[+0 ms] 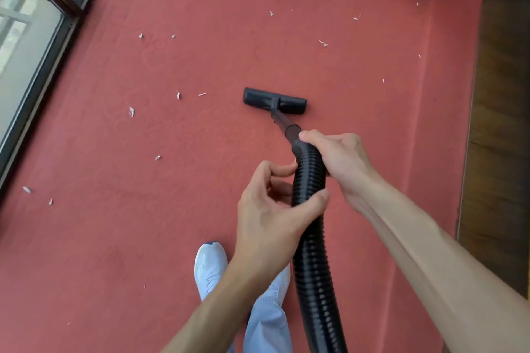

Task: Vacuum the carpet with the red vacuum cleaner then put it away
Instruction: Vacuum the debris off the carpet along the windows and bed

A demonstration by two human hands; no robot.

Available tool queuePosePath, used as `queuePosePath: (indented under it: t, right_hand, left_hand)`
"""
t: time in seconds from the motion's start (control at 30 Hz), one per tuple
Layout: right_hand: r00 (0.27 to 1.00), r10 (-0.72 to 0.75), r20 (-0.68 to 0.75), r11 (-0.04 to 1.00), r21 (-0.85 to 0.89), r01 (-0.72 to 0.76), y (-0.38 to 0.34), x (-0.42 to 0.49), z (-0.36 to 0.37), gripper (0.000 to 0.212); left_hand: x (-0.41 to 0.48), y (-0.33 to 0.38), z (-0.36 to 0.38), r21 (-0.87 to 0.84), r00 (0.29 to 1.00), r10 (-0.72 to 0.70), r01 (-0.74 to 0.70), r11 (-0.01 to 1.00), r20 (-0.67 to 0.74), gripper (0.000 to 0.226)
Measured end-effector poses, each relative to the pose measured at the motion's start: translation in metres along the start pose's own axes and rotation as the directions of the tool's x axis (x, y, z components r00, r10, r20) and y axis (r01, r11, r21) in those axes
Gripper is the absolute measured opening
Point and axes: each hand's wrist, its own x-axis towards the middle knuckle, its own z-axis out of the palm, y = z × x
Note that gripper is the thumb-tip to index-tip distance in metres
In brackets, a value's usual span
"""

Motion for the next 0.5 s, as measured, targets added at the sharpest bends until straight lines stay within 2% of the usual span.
queuePosePath:
  t: [0.1, 0.27, 0.43, 0.5]
  right_hand:
    - [0.997, -0.015, 0.081, 0.999, -0.048, 0.019, 0.003, -0.02, 0.013, 0.034]
    - [0.997, 0.003, 0.082, 0.998, -0.062, 0.002, 0.015, -0.003, 0.041, 0.033]
    - [0.993, -0.014, 0.118, 0.996, -0.085, 0.024, 0.017, 0.001, 0.063, 0.064]
    - [0.993, -0.033, 0.117, 0.993, -0.104, 0.045, 0.013, -0.015, 0.063, 0.05]
  left_hand:
    - [-0.02, -0.007, -0.018, 0.002, 1.0, -0.01, 0.01, 1.0, -0.028, 0.036]
    - [-0.003, -0.019, -0.034, -0.053, 0.986, -0.166, 0.166, 0.985, 0.007, 0.04]
    - [0.003, -0.032, -0.035, -0.152, 0.975, -0.214, 0.202, 0.968, -0.067, 0.037]
    - [-0.013, -0.031, -0.04, -0.181, 0.982, -0.175, 0.16, 0.97, -0.07, 0.037]
